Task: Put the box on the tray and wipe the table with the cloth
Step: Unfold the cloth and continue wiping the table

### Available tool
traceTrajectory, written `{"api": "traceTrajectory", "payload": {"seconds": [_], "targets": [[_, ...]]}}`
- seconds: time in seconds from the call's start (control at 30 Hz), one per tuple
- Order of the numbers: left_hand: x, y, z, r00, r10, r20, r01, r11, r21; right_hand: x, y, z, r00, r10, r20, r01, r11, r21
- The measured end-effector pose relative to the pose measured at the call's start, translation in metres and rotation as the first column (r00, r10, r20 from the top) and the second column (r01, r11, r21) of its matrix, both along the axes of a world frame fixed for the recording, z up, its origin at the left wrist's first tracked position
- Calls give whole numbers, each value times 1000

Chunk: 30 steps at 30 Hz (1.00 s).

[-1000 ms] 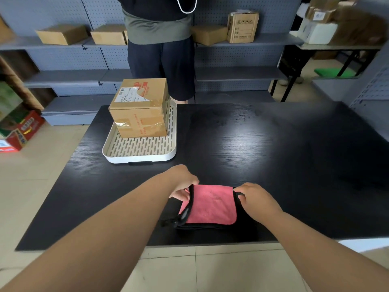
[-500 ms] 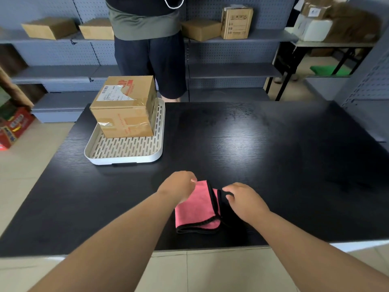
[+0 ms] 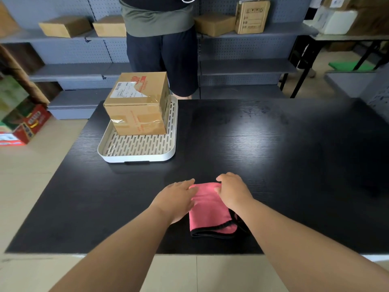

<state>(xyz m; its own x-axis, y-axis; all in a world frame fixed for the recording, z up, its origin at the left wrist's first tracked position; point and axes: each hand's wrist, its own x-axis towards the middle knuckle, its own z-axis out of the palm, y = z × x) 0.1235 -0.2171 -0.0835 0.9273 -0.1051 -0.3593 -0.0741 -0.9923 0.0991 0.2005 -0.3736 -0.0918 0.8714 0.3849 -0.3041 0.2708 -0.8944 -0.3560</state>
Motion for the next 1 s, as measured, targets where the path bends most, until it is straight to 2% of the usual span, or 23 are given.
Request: {"api": "traceTrajectory", "payload": {"seconds": [0.07, 0.13, 0.2, 0.27, 0.33, 0.4, 0.5, 0.53, 0.7, 1.0], "targets": [[-1, 2, -2, 1000, -8, 27, 8, 1000, -28, 3, 0, 6, 999, 42, 0, -42, 999, 10], [-3, 3, -3, 998, -26, 60, 28, 998, -47, 6, -5, 17, 996, 62, -67, -56, 995, 84], [-4, 3, -5, 994, -57, 96, 62, 997, -48, 10, -16, 23, 984, 11, -177, 20, 985, 172], [-5, 1, -5, 989, -86, 118, 92, 995, -41, 13, -27, 19, 982, -61, -181, 92, 981, 172], [-5, -3, -6, 985, -115, 126, 120, 992, -34, 8, -33, 5, 991, -117, -57, 122, 989, 81], [-7, -8, -6, 981, -151, 120, 156, 987, -34, -8, -31, -5, 986, -113, 119, 106, 992, 71], [-7, -13, -10, 971, -220, 97, 220, 975, 3, -35, -27, -9, 928, 29, 372, -77, 990, 116], [-7, -12, -13, 971, -226, 79, 225, 974, 17, -42, -26, -8, 921, 68, 384, -116, 988, 103], [-7, -11, -27, 971, -235, -38, 238, 967, 94, -58, -26, -20, 969, 236, 69, -224, 964, -145], [19, -8, -29, 973, -224, -60, 231, 962, 147, -35, -19, -29, 981, 193, -3, -191, 969, -158]]}}
